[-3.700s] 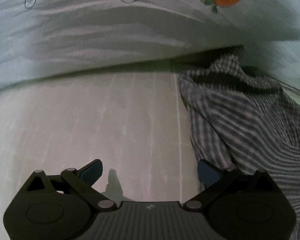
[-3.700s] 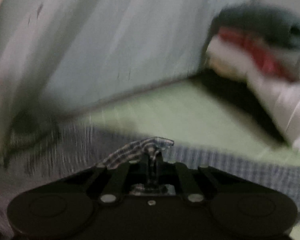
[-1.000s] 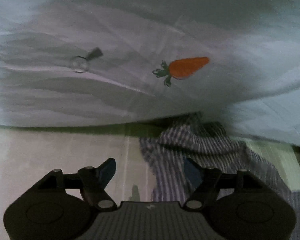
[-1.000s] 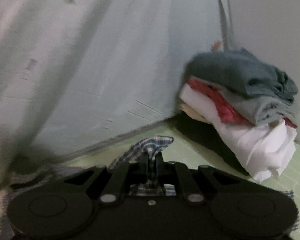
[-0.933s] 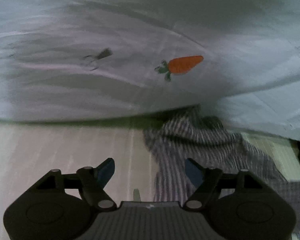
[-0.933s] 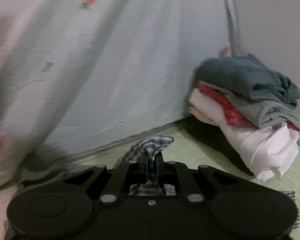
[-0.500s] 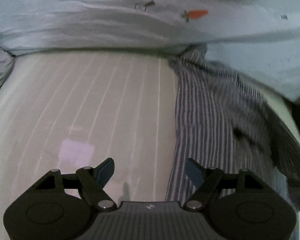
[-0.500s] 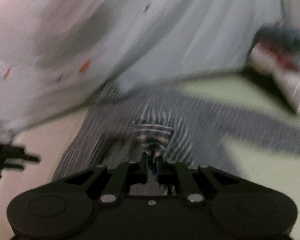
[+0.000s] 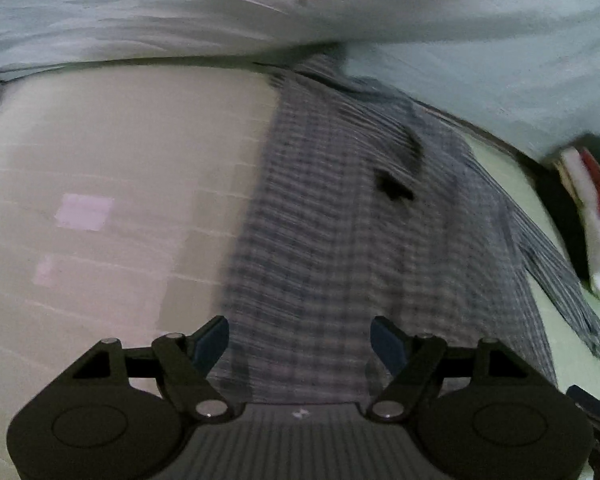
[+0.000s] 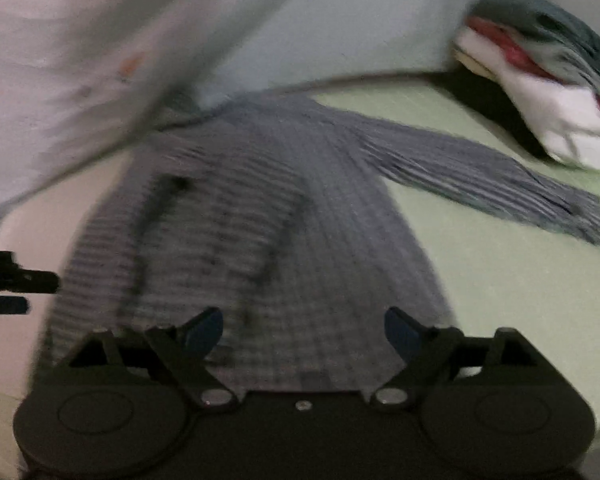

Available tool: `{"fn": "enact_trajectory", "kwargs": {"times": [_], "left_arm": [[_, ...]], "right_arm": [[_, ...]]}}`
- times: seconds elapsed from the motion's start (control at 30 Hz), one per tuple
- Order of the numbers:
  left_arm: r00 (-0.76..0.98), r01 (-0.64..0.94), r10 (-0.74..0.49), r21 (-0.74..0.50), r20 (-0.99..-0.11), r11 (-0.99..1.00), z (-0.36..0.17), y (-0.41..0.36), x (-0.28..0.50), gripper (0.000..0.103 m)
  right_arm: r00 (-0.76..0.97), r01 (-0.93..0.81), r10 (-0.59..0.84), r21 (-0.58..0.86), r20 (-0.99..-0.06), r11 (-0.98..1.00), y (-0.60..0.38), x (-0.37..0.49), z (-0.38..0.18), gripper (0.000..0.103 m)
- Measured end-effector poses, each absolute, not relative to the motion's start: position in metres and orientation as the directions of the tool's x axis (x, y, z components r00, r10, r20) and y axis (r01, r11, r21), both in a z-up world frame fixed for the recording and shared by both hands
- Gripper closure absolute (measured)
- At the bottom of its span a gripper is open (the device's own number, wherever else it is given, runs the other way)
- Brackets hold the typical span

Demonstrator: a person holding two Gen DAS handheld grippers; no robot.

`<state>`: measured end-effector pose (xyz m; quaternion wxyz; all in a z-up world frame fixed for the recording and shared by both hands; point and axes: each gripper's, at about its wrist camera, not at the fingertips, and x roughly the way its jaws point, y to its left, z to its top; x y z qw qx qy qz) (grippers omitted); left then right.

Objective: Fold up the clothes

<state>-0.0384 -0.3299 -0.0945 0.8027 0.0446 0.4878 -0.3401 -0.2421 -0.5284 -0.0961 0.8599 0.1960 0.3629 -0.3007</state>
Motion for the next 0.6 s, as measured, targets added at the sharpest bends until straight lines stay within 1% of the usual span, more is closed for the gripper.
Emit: {"fn": "enact_trajectory", "kwargs": {"times": [0.1,0.2,0.27,0.37,0.53,0.6], "left_arm": [[0.249,0.652,-0.51,-0.247,-0.823,0.717,-0.103,-0.355,-0.06,0.025],[0.227,0.715,-0.486,-0.195,-0.844,0.671,-0.11,-0.384,-0.078,0.026],[0.215,0.74,-0.478,-0.178,-0.852,0.649,-0.115,-0.397,-0.086,0.028],[0.197,0.752,-0.46,-0.167,-0.866,0.637,-0.12,-0.411,-0.091,0.035],[0.201,0.761,-0.427,-0.134,-0.881,0.635,-0.125,-0.425,-0.092,0.044],[0.197,0.755,-0.423,-0.139,-0.885,0.641,-0.125,-0.424,-0.09,0.046]], "right_arm": [[0.48,0.688,-0.377,0.073,-0.792,0.722,-0.545,-0.249,-0.109,0.011],[0.426,0.698,-0.363,0.046,-0.829,0.715,-0.559,-0.255,-0.123,0.011],[0.43,0.696,-0.337,0.07,-0.837,0.715,-0.565,-0.259,-0.13,0.011],[0.444,0.695,-0.302,0.112,-0.843,0.711,-0.57,-0.261,-0.138,0.011],[0.446,0.674,-0.309,0.088,-0.84,0.734,-0.561,-0.257,-0.14,0.011],[0.437,0.668,-0.315,0.069,-0.842,0.741,-0.557,-0.254,-0.141,0.009]]}}
